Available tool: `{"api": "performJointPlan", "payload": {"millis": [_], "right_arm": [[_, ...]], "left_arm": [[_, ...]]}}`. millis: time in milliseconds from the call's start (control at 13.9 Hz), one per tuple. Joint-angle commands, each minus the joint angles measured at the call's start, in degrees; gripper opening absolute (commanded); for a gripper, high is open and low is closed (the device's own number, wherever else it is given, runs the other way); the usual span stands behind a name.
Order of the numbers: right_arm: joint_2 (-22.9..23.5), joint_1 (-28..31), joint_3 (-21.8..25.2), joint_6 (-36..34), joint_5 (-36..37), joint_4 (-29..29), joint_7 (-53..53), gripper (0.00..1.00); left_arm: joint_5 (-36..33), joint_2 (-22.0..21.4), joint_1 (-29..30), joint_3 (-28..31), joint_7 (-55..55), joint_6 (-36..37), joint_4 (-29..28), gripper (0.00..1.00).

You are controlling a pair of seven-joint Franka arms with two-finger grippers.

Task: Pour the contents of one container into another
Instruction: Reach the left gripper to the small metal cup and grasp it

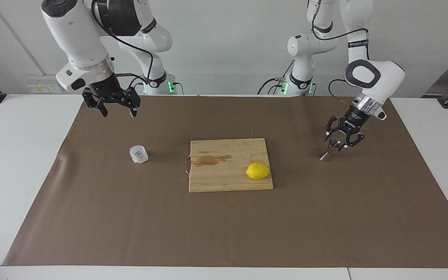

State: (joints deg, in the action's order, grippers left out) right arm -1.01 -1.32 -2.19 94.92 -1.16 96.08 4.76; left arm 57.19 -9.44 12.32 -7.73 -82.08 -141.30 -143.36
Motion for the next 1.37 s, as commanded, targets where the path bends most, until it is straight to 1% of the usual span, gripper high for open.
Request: {"api": "performJointPlan", "payload": {"millis": [0, 144, 216, 360, 432, 504, 936, 1152, 1296], "right_arm": [[-1.2, 0.7, -0.2, 0.4, -1.6, 1.3, -1.9, 1.00], [-1.2, 0.7, -0.1, 0.4, -1.6, 1.3, -1.8, 1.00], [-1.2, 0.7, -0.1, 0.4, -1.6, 1.3, -1.9, 1.00], [-1.2, 0.7, -0.1, 0.4, -1.6, 1.3, -1.9, 1.00], [-1.2, 0.7, -0.2, 0.4, -1.6, 1.3, -1.9, 1.00], [-1.2, 0.7, -0.1, 0.4, -1.6, 1.3, -1.9, 1.00], [-1.2, 0.7, -0.2, 0.4, -1.6, 1.3, -1.8, 1.00], [-1.2, 0.7, -0.1, 0.4, -1.6, 1.3, -1.9, 1.00], [-1.2, 0.7, -0.1, 0.4, -1.6, 1.3, -1.9, 1.00]], "left_arm": [[0.9, -0.5, -0.6, 0.5, -0.5, -0.9, -1.0, 0.65], [0.9, -0.5, -0.4, 0.4, -0.6, -0.8, -0.8, 0.65], [0.9, -0.5, -0.5, 0.4, -0.7, -0.8, -0.8, 0.57], [0.9, -0.5, -0.3, 0.4, -0.7, -0.8, -0.8, 0.18], [0.9, -0.5, -0.2, 0.4, -0.7, -0.7, -0.8, 0.05], [0.9, -0.5, -0.2, 0.5, -0.6, -0.6, -0.8, 0.00], [0.9, -0.6, 0.6, 0.6, -0.4, 3.6, 0.5, 0.00], [1.1, -0.7, 1.9, 0.4, -0.2, 8.8, 3.4, 0.00], [1.7, -0.8, 0.1, 0.1, -0.4, 9.1, 5.6, 0.00]]}}
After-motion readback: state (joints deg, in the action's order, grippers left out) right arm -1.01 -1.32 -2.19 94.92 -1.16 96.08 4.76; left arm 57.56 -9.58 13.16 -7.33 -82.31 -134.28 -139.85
